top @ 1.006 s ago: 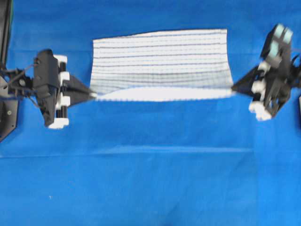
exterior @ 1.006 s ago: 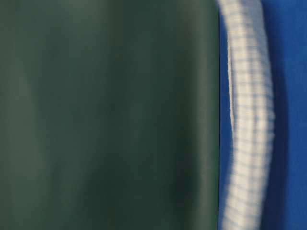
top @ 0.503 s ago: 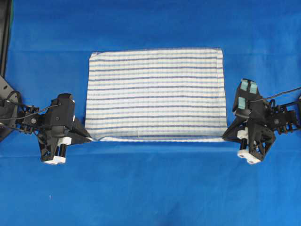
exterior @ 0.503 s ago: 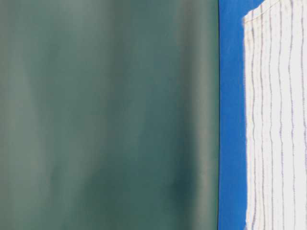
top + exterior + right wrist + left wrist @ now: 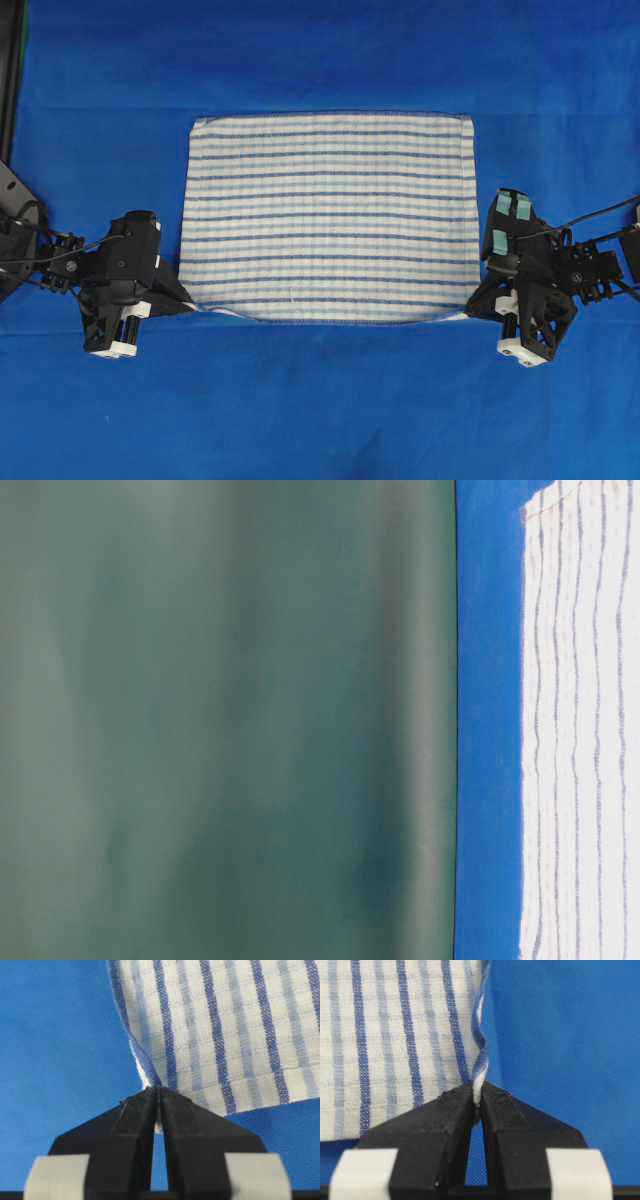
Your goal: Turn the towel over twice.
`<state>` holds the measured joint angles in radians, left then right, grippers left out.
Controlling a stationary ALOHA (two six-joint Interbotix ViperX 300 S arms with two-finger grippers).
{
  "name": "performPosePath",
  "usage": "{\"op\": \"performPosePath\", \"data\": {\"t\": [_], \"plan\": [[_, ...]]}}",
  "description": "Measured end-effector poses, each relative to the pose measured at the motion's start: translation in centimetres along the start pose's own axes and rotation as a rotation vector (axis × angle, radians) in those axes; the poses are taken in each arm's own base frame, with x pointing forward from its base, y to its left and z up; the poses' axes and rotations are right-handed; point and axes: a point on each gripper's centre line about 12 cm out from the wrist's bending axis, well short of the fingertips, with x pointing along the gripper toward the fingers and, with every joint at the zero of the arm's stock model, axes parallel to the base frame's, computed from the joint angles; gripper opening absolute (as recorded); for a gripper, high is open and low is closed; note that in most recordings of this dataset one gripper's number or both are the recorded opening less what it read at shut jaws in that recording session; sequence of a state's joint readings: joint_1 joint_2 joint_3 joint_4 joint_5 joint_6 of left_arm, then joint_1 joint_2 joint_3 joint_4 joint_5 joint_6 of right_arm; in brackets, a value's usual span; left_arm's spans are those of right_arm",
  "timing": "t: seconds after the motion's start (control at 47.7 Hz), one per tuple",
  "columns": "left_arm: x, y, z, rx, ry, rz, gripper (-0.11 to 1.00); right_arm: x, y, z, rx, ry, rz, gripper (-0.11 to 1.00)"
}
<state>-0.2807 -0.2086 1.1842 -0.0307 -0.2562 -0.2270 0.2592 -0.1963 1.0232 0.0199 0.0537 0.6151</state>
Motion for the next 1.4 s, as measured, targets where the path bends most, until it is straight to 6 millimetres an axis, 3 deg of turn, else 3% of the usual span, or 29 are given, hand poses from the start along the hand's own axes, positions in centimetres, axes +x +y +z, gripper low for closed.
{"op": "performPosePath", "data": {"t": [0.168,0.23,0.419,0.461,0.503,0.587,0.796,1.131,1.404], "plan": [[0.0,0.0,0.1,0.000,-0.003,-0.001,0.04,0.0,0.0,0.1,-0.008,-0.002,0.001,0.06],[0.0,-0.1,0.3,0.000,-0.006,-0.002,0.15,0.0,0.1,0.1,-0.012,-0.003,0.001,0.07],[-0.5,-0.3,1.6,0.011,-0.034,-0.008,0.63,-0.3,0.5,1.1,-0.050,-0.031,0.012,0.60],[-0.8,-0.3,2.1,0.012,-0.046,-0.006,0.71,-0.6,0.6,1.6,-0.065,-0.048,0.017,0.68],[-1.2,-0.1,2.7,0.010,-0.057,0.001,0.75,-1.0,0.6,2.1,-0.082,-0.071,0.021,0.68],[-2.2,0.3,3.8,0.006,-0.091,0.013,0.74,-2.2,0.4,3.3,-0.115,-0.126,0.028,0.62],[-6.0,1.4,6.2,0.050,-0.248,0.046,0.74,-7.2,-0.7,6.0,-0.214,-0.313,0.020,0.63],[-11.7,3.2,6.2,0.109,-0.488,0.132,0.74,-15.2,-3.7,6.7,-0.334,-0.622,-0.073,0.63],[-13.8,3.9,3.9,0.095,-0.576,0.167,0.74,-16.0,-5.3,4.3,-0.346,-0.728,-0.063,0.63]]}}
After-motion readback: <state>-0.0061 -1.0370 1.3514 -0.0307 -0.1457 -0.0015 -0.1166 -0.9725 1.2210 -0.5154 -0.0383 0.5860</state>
